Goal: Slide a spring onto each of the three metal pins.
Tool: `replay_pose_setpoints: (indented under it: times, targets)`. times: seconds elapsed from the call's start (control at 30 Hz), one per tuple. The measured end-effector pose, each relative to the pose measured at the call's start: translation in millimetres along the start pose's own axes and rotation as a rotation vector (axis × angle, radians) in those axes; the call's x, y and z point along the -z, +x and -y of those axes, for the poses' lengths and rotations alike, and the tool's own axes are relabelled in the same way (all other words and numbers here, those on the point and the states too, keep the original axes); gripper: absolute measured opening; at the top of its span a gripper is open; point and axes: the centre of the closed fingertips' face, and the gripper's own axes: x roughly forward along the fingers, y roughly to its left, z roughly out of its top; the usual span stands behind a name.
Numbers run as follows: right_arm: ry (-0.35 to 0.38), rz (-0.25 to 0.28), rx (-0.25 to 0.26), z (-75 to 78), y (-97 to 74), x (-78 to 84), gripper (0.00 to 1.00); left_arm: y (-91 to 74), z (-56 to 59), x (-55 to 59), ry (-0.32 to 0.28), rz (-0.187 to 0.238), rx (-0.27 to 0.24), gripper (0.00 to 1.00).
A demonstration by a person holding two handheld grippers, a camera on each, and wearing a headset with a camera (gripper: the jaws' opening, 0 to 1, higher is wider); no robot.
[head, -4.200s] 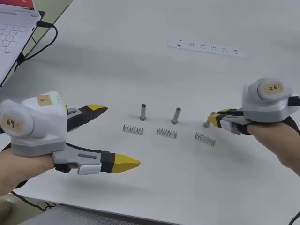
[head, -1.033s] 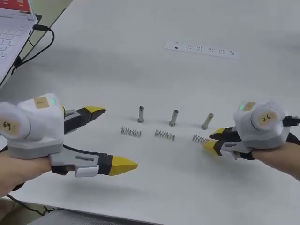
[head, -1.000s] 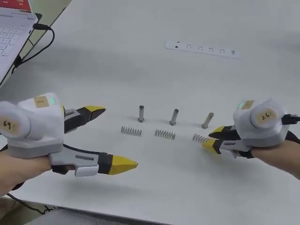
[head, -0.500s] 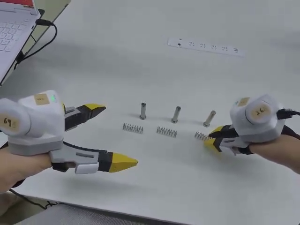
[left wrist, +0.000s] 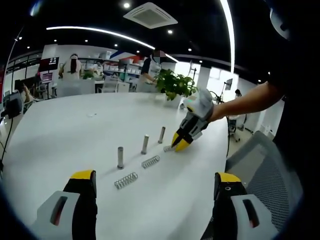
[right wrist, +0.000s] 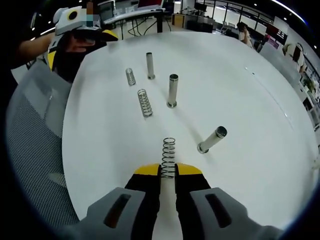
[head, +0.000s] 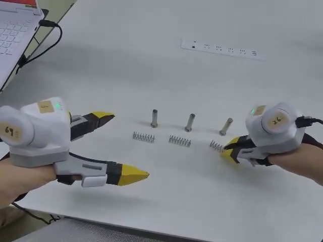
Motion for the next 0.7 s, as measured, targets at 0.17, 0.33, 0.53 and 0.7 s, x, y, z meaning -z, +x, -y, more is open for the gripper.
replay_pose_setpoints:
  times: [0.17,0.33,0.53,0.7]
  targets:
    - [0.003,0.008,0.002,-2.0,-6.2,-0.4,0.08,4.2,3.6,-0.6,0.004,-0.002,0.011,0.95]
    - [0.006,0.03,-0.001,-4.1,-14.6,-2.5,0.08,7.9,8.1,-3.0,0.016,-0.003,0.027,0.95]
    - [-0.005,0.062,-0.001,-7.9,-28.9,-10.4,0.08,10.5,12.0,-7.8,0.027,0.004,0.048,0.95]
    - [-0.031,0.078,-0.014,-14.3,-35.9,-14.6,0.08,14.3,16.0,-10.5,0.035,0.005,0.069,0.95]
